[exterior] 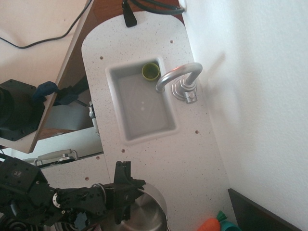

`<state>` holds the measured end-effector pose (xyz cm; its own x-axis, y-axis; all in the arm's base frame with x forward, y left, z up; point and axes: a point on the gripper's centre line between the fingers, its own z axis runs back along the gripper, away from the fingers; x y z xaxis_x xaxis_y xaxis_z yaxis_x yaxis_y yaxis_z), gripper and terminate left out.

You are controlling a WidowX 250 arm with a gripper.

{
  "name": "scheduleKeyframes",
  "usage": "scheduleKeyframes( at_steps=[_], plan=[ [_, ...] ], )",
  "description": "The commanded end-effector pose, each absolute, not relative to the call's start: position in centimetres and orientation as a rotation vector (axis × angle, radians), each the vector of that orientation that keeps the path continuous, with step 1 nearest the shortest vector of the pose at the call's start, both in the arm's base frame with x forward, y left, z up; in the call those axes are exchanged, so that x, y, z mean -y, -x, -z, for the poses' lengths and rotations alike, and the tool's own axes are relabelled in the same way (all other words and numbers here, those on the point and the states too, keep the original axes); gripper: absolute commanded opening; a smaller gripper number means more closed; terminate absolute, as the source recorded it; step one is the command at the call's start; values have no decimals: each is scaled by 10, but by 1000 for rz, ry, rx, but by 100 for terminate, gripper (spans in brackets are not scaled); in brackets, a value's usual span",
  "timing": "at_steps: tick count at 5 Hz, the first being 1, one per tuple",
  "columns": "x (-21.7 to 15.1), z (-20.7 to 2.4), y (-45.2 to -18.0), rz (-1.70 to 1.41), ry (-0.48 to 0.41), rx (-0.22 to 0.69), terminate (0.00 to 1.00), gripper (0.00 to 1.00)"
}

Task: Pick up pot

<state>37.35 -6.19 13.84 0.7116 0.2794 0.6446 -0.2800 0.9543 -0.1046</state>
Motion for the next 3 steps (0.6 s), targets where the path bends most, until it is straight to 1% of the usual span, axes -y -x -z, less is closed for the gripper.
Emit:
scheduleKeyframes(
  at_steps=[1, 3],
  plan=[
    [62, -186, -369, -300, 10, 862, 0, 0],
    [61, -185, -368, -310, 18, 862, 0, 0]
  ],
)
